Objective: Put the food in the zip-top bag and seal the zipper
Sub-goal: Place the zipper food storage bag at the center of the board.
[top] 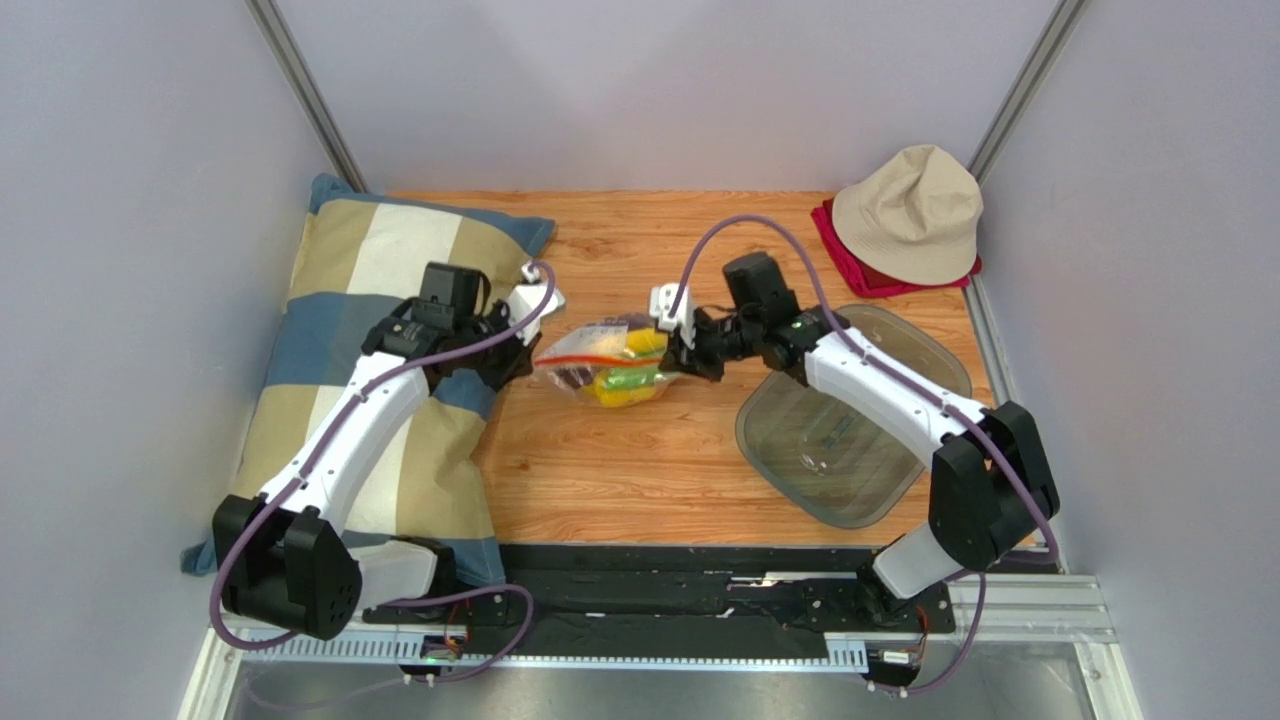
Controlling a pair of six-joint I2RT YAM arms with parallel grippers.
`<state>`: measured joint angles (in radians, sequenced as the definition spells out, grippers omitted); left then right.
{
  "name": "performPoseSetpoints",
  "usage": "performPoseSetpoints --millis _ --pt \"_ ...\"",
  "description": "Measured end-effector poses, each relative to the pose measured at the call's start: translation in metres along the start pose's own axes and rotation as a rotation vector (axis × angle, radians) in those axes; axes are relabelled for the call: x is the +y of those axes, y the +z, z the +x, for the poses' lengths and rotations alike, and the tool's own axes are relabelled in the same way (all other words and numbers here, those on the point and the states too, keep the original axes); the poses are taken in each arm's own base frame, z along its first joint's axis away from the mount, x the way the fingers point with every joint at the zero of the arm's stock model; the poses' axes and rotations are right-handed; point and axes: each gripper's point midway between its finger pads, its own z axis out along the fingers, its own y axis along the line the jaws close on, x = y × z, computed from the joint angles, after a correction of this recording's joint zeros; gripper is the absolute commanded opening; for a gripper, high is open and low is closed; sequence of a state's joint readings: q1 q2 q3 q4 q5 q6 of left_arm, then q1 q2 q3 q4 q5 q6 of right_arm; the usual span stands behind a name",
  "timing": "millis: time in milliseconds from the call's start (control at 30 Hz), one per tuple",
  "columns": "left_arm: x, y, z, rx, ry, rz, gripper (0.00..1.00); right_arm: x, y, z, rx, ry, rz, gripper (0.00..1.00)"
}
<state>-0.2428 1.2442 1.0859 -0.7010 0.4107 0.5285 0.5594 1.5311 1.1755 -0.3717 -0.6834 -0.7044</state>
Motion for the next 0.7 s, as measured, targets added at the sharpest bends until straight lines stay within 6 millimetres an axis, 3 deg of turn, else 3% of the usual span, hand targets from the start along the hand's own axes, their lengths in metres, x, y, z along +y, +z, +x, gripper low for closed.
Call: performPoseSetpoints --millis 100,167,200,233,267,367,533,567,667,700 --pt "-0.030 0.010 0.049 0.099 -0.056 0.081 0.04 0.049 0.015 0.025 0.063 0.040 -0.125 0.02" --pt "-0.048 0.006 0.064 0.118 -0.075 0.126 0.11 0.082 0.019 0.041 0.103 0.063 -0.198 0.23" --pt "-0.055 0.002 0.067 0.114 -0.076 0.142 0.22 0.096 0.018 0.046 0.117 0.071 -0.227 0.37" --pt "-0.060 -0.003 0.067 0.101 -0.069 0.151 0.28 0.108 0.015 0.051 0.132 0.081 -0.249 0.63" --pt "-0.065 -0.009 0.065 0.080 -0.058 0.155 0.42 0.119 0.011 0.054 0.142 0.084 -0.268 0.71" --pt "-0.079 -0.032 0.051 -0.012 0.002 0.162 0.58 0.136 -0.005 0.047 0.137 0.077 -0.287 0.79" --pt "-0.101 -0.064 0.044 -0.085 0.063 0.184 0.73 0.151 -0.028 0.017 0.079 0.065 -0.276 0.86" --pt "-0.103 -0.069 0.042 -0.087 0.069 0.187 0.82 0.152 -0.032 0.012 0.069 0.075 -0.267 0.88" --pt "-0.103 -0.089 0.027 -0.108 0.081 0.165 0.84 0.151 -0.046 -0.005 0.040 0.144 -0.206 0.95" --pt "-0.101 -0.096 0.019 -0.123 0.078 0.150 0.99 0.146 -0.053 -0.011 0.028 0.180 -0.163 0.96"
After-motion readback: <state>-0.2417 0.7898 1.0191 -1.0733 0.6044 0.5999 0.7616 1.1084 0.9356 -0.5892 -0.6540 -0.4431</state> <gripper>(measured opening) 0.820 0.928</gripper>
